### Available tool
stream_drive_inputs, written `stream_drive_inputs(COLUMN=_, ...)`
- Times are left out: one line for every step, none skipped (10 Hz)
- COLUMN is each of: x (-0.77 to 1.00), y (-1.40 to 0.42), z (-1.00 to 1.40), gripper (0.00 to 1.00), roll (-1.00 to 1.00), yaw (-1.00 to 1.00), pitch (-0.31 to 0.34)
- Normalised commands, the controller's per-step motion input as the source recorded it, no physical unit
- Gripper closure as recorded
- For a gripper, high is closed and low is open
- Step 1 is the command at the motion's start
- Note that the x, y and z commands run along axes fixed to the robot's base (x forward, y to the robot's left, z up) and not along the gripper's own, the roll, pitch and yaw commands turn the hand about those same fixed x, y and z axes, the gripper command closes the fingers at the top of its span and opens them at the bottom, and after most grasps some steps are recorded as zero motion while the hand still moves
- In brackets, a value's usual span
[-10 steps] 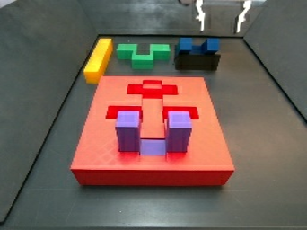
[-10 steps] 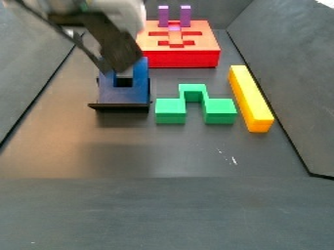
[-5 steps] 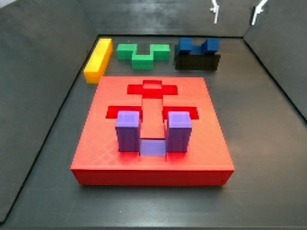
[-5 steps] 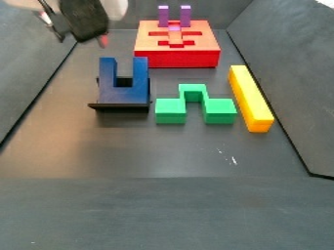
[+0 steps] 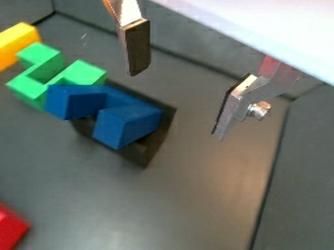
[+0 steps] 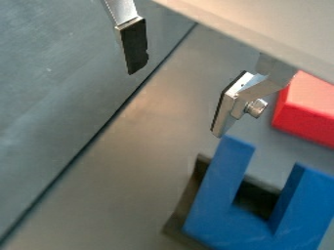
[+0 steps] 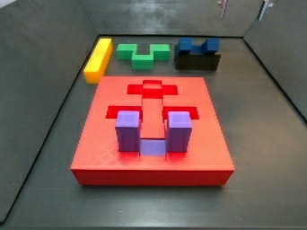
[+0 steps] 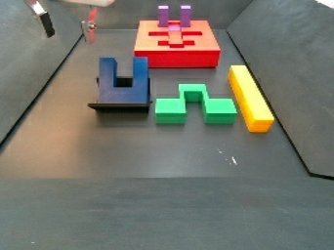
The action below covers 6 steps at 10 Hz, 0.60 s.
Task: Pick up the blue object. Move up. Place the blue object on the fixture. Regrasp the blue object. Move to above the board. Insert the blue object.
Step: Regrasp the blue object.
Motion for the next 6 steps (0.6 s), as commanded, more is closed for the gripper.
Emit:
stream_drive_inputs(x=-0.12, y=-0.26, z=-0.07, gripper=0.00, roll=1.00, yaw=0.00, pitch=-0.037)
stream_drive_inputs(x=-0.33, y=-0.35, z=-0.07, gripper=0.00, roll=1.00, yaw=0.00, pitch=0.000)
stream_drive_inputs(x=-0.06, y=-0.40, z=0.00, gripper=0.00, roll=1.00, yaw=0.00, pitch=-0.060)
stream_drive_inputs(x=0.07, y=-0.34, z=-0.06, gripper=0.00, roll=1.00, yaw=0.07, pitch=-0.229)
stream_drive_inputs(x=0.21, y=-0.23, z=-0.15, gripper=0.00, roll=0.61, yaw=0.39, pitch=-0.377)
stream_drive_inputs(x=0.23, y=-0.13, z=-0.11, gripper=0.00, roll=0.37, yaw=0.55, pitch=-0.389)
